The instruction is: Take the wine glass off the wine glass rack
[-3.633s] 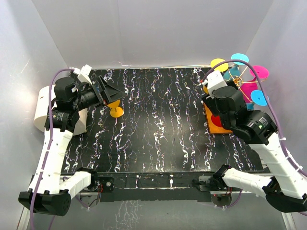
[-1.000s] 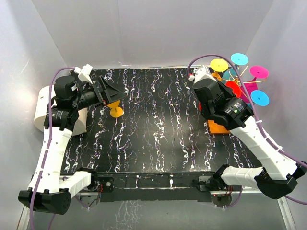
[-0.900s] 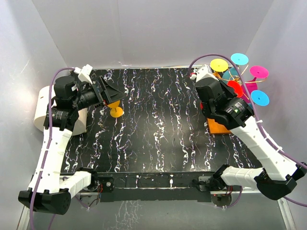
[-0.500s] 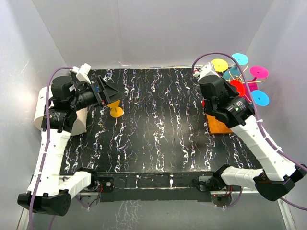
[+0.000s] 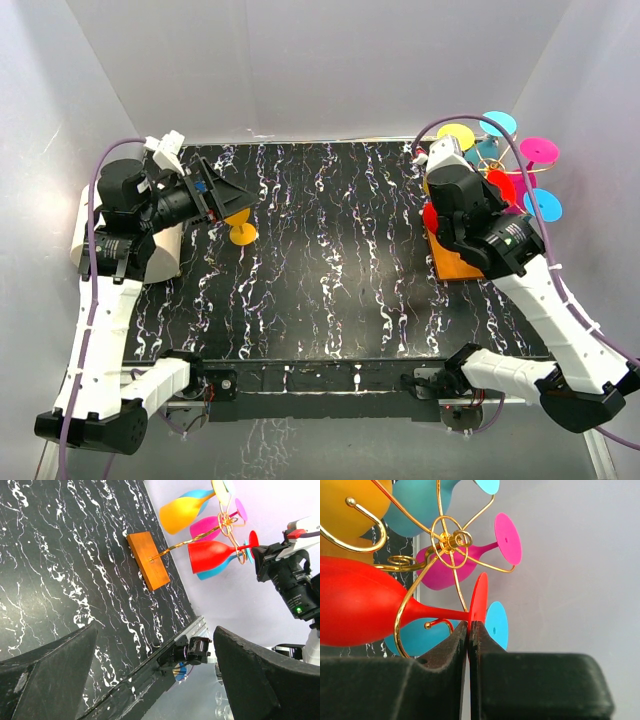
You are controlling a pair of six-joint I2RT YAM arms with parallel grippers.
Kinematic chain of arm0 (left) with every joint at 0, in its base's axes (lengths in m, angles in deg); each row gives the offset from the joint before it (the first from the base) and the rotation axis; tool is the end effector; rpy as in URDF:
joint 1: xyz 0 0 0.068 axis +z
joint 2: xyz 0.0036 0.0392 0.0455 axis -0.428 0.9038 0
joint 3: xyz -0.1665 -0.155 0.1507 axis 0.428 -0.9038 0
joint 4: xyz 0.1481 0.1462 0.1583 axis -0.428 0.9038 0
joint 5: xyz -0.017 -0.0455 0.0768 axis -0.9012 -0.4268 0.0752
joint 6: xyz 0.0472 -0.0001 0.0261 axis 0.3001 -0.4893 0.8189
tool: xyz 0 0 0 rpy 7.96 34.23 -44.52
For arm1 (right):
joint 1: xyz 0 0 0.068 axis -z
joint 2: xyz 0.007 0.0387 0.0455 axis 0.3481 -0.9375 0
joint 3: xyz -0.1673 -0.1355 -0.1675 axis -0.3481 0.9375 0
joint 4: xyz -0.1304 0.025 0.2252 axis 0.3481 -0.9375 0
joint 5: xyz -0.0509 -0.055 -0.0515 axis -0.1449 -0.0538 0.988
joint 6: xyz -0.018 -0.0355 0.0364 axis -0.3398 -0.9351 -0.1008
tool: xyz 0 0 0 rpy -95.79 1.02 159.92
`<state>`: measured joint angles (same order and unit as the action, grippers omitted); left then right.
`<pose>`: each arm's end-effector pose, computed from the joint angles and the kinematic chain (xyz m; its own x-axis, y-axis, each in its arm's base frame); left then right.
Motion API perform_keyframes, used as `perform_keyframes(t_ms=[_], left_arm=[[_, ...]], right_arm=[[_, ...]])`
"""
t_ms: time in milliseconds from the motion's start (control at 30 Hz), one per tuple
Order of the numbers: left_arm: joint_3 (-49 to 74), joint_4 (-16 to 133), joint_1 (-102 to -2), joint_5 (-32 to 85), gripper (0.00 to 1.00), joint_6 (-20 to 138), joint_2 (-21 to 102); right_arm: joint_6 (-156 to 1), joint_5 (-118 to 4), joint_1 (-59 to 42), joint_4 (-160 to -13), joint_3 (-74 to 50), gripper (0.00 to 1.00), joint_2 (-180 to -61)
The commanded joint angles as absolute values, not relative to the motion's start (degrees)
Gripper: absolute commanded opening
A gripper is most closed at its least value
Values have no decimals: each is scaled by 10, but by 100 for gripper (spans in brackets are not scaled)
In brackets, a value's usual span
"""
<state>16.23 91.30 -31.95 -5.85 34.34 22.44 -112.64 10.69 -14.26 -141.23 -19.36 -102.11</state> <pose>0.1845 -0.0447 0.4510 -0.5933 -0.3868 -0.7059 0.4570 0.5601 -0.6910 0.1684 0.0788 0.4364 -0.5584 -0.6743 -0.4833 0.0383 0.5610 -0.8269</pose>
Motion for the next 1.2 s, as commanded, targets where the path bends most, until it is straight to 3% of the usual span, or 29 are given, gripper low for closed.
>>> perform_keyframes(t_ms=[0,400,900,1167], left_arm=[[192,920,-322,-77,99,343,214],[190,920,-322,-81,99,340,209],[176,902,-322,-86,99,337,224],[177,913,-322,-69,99,344,235]], right_arm=[[-1112,125,-133,-1417,-179,0,-993],[-1101,100,-115,-1409,-205,0,-1026],[-1088,62,-118,-1435,-151,0,-924],[-1133,-39,-128,-1435,-133,0,-852]])
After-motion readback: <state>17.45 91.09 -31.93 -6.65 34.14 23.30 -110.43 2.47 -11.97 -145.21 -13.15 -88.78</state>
